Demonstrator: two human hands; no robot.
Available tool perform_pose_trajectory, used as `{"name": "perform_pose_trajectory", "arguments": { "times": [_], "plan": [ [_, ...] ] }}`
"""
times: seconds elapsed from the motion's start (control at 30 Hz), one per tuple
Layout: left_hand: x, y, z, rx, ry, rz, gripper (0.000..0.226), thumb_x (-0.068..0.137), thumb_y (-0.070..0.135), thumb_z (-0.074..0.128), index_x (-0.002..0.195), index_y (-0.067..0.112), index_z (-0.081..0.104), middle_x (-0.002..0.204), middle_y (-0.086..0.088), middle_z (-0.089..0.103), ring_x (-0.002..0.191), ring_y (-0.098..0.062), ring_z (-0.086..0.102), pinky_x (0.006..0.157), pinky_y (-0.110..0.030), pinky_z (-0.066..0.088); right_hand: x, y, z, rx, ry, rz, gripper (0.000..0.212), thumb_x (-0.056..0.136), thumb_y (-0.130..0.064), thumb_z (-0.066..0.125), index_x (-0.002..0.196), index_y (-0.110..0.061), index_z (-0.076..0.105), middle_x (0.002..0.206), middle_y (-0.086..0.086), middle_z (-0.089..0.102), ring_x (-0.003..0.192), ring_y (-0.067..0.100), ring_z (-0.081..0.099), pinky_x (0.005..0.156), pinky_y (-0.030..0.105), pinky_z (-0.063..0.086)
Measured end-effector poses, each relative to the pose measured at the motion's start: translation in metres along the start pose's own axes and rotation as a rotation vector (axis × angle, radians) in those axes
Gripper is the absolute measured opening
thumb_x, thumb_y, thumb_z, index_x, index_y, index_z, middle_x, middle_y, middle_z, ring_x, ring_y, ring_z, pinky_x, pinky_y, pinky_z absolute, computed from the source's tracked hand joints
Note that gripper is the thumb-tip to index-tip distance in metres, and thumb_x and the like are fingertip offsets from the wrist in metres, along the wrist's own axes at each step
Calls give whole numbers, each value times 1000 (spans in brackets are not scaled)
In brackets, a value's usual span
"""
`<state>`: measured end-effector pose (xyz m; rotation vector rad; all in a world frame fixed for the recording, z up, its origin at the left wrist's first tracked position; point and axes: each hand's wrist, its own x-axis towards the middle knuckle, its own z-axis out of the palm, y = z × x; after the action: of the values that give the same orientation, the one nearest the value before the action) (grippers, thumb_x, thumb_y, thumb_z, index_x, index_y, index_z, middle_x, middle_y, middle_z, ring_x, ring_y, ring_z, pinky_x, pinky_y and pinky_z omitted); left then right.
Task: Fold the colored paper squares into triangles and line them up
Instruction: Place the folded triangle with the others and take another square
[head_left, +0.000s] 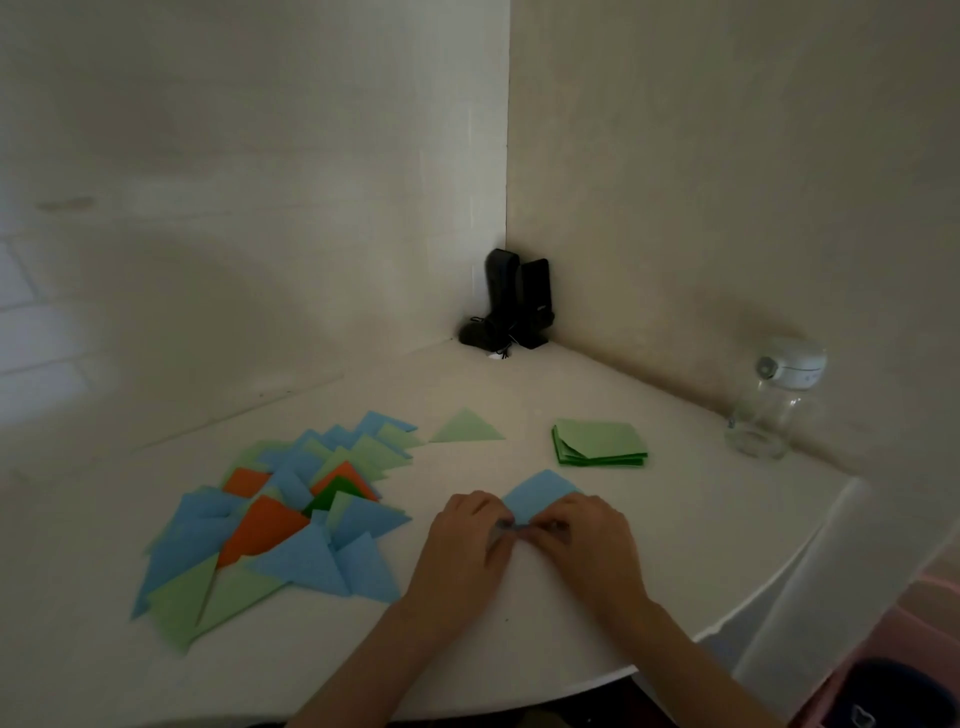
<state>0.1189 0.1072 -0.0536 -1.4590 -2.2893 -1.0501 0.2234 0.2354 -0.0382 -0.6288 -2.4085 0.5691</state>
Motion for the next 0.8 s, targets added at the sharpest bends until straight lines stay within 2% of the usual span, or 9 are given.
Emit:
{"name": "perform_pose_trajectory", "arguments": {
  "times": [0.17, 0.27, 0.33, 0.47, 0.67, 0.8],
  "plan": [
    [6, -2, 1, -97, 49, -102, 18, 80, 41, 53, 80, 24, 61, 85, 10, 61, 82, -11, 53, 75, -24, 40, 6, 6, -4, 83, -93, 2, 18, 76, -45, 65, 76, -28, 73, 79, -10, 68, 75, 11, 62, 73, 36, 50],
    [11, -1, 4, -129, 68, -183, 15, 73, 43, 57, 73, 28, 59, 81, 12, 61, 78, -10, 54, 74, -19, 38, 12, 8, -8, 76, -138, 7, 11, 81, -35, 69, 81, -25, 73, 83, -7, 68, 76, 9, 61, 74, 27, 48],
    [15, 0, 7, -138, 73, -228, 11, 71, 41, 62, 70, 32, 55, 78, 14, 59, 77, -9, 54, 72, -17, 37, 13, 5, -9, 49, -148, 23, 10, 81, -37, 68, 82, -27, 72, 82, -11, 66, 73, 3, 56, 72, 21, 46],
    [19, 3, 10, -112, 67, -299, 21, 73, 35, 70, 66, 36, 50, 74, 18, 53, 77, -8, 51, 72, -22, 39, 11, -1, -8, 53, -122, 82, 12, 79, -42, 70, 74, -31, 68, 63, -21, 51, 60, -6, 49, 58, 7, 35],
    [20, 4, 11, -93, 60, -340, 33, 72, 30, 74, 66, 42, 45, 72, 20, 50, 77, -8, 50, 74, -26, 43, 14, -3, -7, 38, -132, 169, 18, 72, -50, 73, 69, -36, 63, 68, -18, 60, 62, -7, 52, 53, 5, 33],
    [23, 2, 11, -174, 44, -358, 29, 68, 28, 73, 68, 42, 48, 75, 17, 58, 78, -8, 56, 75, -29, 47, 21, -6, -9, 56, -202, 267, 25, 67, -47, 77, 72, -34, 56, 72, -15, 60, 68, 1, 55, 58, 13, 35]
  ]
}}
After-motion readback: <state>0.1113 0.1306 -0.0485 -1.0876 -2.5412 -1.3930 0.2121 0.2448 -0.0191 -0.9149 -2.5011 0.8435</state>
